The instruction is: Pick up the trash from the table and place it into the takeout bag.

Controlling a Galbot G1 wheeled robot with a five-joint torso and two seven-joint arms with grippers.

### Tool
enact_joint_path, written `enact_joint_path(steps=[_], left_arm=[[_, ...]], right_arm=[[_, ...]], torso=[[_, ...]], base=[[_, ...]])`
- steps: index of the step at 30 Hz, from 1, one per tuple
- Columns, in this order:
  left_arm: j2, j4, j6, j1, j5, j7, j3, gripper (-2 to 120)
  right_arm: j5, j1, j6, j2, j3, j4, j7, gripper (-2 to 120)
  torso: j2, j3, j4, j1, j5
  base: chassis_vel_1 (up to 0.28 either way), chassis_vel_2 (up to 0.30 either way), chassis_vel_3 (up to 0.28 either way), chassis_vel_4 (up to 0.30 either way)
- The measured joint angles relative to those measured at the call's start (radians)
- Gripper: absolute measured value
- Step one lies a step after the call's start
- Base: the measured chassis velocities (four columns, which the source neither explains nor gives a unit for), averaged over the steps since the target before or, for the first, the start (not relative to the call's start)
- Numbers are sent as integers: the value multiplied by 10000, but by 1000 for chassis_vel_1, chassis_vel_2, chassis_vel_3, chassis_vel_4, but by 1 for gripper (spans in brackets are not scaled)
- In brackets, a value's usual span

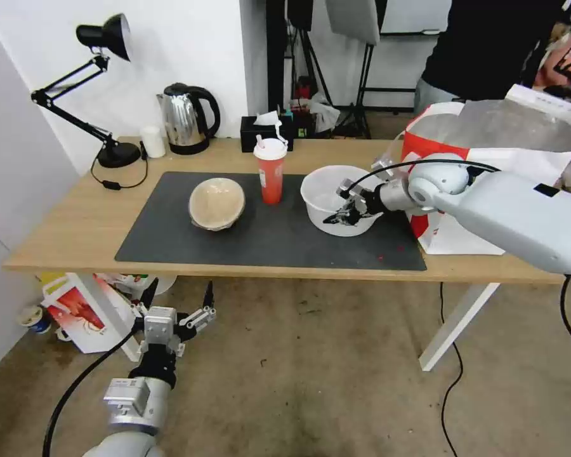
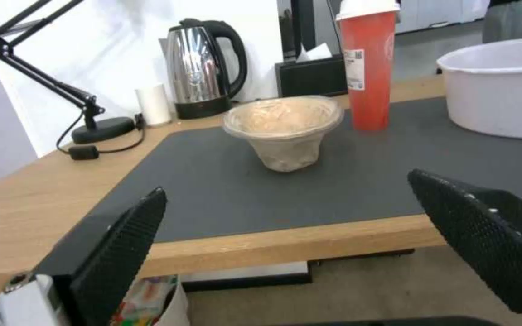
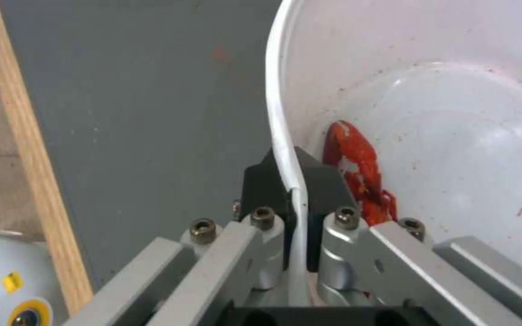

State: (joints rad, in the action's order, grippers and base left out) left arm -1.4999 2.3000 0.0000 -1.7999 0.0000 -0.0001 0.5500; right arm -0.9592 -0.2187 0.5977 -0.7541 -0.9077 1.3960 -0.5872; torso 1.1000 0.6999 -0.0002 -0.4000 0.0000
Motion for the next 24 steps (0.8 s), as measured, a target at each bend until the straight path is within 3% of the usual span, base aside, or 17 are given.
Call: enact_joint_path(steps=[6,9,12,24], left_arm=[[0,0,0,0,0,0,0,100],[0,0,0,0,0,0,0,100],[0,0,0,0,0,0,-1,100],[0,0,0,-1,0,0,1,100]], right_arm=[[-326,-239,-141,34,110,201,-220,0],[10,-485,-929,58,343,-81,-1560,0],[269,-618,-1178,64,433,-158,-1929,0],[135,-1052,-1325,537,520,505,-1361,0]], torso=[[-1,1,3,0,-3],[-1,1,3,0,1],[-1,1,0,0,0],[-1,1,1,0,2]], base=[[0,0,0,0],[0,0,0,0],[0,0,0,0],[0,0,0,0]])
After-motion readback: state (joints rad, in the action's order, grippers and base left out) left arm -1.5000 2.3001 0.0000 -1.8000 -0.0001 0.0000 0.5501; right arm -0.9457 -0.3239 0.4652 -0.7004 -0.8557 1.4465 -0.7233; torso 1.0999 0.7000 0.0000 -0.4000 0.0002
